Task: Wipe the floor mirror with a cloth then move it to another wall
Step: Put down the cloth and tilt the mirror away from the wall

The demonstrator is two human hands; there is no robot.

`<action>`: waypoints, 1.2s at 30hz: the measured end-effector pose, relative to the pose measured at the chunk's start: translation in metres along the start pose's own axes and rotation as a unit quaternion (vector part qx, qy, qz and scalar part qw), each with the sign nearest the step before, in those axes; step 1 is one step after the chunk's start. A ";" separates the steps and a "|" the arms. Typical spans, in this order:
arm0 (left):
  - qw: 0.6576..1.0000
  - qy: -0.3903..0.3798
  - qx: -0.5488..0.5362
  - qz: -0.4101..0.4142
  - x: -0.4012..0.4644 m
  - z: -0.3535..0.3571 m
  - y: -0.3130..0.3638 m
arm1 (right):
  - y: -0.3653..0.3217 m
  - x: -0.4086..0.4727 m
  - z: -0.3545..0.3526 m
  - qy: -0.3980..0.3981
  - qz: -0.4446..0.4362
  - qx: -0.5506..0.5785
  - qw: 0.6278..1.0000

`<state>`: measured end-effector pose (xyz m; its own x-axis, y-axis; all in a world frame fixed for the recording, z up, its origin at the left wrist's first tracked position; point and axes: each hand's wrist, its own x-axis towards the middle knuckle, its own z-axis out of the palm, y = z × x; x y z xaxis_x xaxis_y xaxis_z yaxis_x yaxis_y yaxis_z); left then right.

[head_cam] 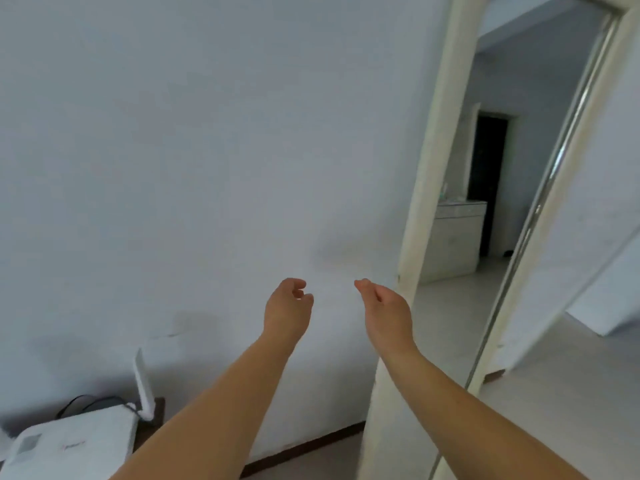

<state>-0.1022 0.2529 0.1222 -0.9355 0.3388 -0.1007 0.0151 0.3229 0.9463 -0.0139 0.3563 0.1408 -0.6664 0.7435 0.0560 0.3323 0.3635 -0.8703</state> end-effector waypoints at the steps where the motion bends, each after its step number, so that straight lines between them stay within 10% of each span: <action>1: 1.000 -0.018 -0.007 0.016 0.003 0.010 0.013 | -0.006 0.002 -0.013 0.028 -0.023 -0.014 0.999; 10: 0.956 -0.239 -0.040 0.164 0.020 0.061 0.138 | -0.076 0.057 -0.094 0.284 -0.250 -0.146 0.914; 36: 0.926 -0.323 -0.067 0.181 0.080 0.100 0.199 | -0.141 0.179 -0.098 0.334 -0.315 -0.248 0.853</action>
<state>-0.1388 0.4323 0.2715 -0.4696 0.8761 0.1097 0.2022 -0.0143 0.9792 -0.1143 0.4933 0.3214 -0.3427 0.4061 0.8471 0.4006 0.8788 -0.2593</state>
